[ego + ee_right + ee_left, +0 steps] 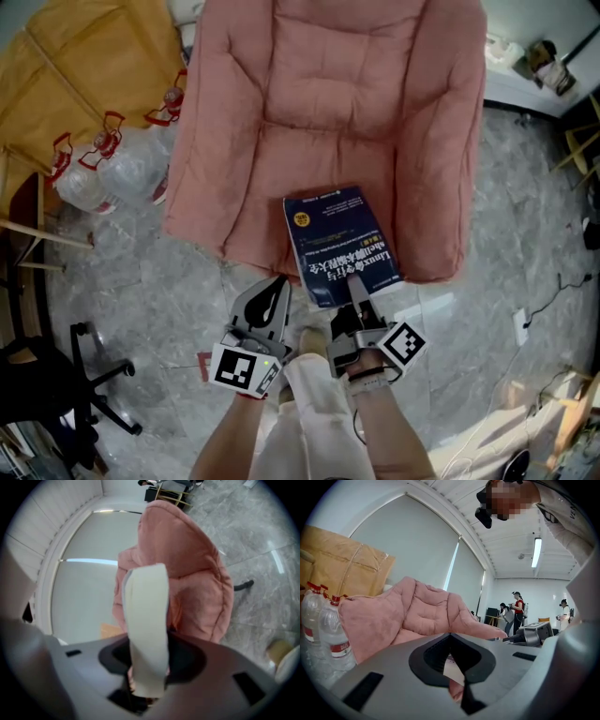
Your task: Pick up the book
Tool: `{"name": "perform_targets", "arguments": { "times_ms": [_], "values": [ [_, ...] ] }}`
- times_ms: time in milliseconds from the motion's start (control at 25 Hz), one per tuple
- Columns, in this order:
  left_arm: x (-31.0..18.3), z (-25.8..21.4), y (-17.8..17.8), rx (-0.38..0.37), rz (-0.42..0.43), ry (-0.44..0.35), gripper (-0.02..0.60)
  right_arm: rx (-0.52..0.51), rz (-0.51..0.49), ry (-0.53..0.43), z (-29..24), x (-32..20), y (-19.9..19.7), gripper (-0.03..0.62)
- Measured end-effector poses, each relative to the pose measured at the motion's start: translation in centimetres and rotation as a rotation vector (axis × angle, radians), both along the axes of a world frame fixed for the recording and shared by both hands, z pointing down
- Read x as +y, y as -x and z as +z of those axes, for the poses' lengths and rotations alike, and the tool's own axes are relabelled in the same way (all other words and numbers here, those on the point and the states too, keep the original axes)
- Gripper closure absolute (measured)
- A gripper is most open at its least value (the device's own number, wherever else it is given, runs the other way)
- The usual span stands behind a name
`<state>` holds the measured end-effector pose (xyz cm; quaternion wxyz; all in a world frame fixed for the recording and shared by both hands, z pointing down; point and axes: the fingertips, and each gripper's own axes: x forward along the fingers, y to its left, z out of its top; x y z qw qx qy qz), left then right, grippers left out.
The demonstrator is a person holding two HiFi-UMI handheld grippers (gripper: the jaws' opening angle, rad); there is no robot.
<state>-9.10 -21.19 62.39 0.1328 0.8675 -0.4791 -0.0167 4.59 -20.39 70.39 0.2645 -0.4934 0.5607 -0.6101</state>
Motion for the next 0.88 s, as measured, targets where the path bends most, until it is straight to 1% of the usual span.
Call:
{"name": "perform_targets", "arguments": {
  "times_ms": [600,880],
  "values": [
    [-1.0,-3.3,0.0,-0.019,0.004,-0.011,0.574,-0.02,-0.048,-0.033,-3.3,0.4,0.5,0.418],
    [-1.8,-3.9,0.2,-0.016,-0.008,-0.01,0.574,0.002,-0.083,-0.034,-4.3,-0.7,0.5,0.418]
  ]
}}
